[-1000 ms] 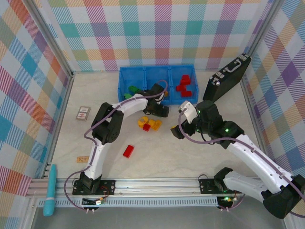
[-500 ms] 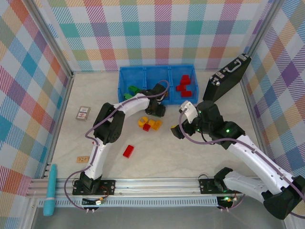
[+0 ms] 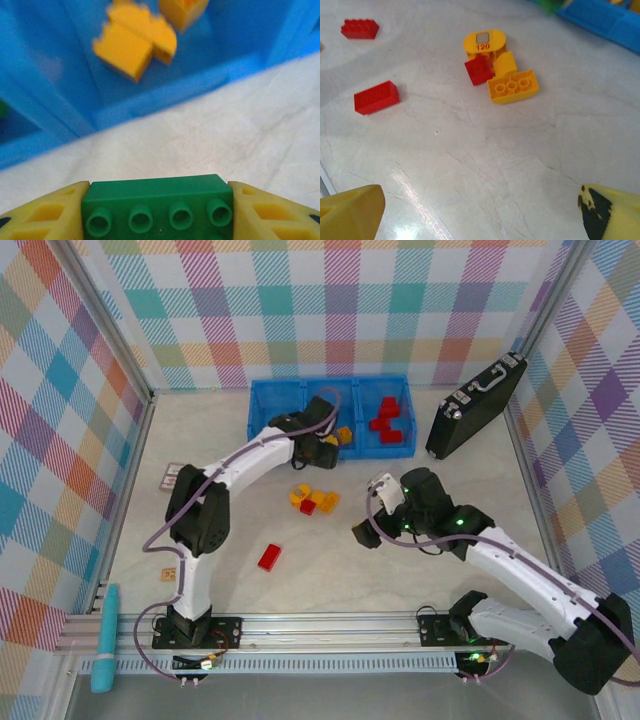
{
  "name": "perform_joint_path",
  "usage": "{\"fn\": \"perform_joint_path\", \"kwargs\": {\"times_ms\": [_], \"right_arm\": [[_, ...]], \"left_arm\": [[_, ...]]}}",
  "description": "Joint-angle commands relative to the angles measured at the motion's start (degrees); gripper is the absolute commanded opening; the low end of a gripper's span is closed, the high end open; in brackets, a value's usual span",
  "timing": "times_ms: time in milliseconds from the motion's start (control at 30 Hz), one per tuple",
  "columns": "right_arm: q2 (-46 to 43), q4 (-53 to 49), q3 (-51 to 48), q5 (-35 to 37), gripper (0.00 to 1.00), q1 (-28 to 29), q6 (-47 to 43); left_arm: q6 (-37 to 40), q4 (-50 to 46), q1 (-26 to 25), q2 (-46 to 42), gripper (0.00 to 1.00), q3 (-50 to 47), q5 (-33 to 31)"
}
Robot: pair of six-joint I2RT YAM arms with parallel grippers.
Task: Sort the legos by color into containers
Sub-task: Pick up the lego from the center of the table, then place the lego in the container.
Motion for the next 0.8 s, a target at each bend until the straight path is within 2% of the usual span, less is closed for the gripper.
{"fn": "perform_joint_path", "kwargs": {"times_ms": [0, 100, 233, 367, 633, 767], "right_arm": [[4.14, 8.07, 0.21, 1.02, 0.99, 2.11, -1.12], [11.11, 10.69, 1.73, 3.20, 0.99, 3.62, -2.90], [18.11, 15.47, 2.84, 1.23, 0.97, 3.98, -8.77], [27.85, 10.45, 8.61, 1.18, 0.99, 4.00, -17.78], [37.54, 14.67, 13.18, -0.08, 0.99, 4.00, -19.47], [41.14, 13.14, 16.07, 0.33, 0.99, 4.00, -20.86]], "left_arm": [[1.54, -0.85, 2.68, -3.38, 0.44, 2.34, -2.83], [0.94, 0.76, 5.70, -4.37, 0.44, 2.11, -3.04], [1.14, 2.17, 9.22, -3.27, 0.45, 3.96, -2.38], [1.21, 2.20, 12.68, 0.26, 0.45, 8.31, 0.59], [0.84, 1.48, 15.77, 6.90, 0.45, 14.48, 2.61], [1.01, 1.05, 16.26, 8.83, 0.51, 15.95, 3.25]]}}
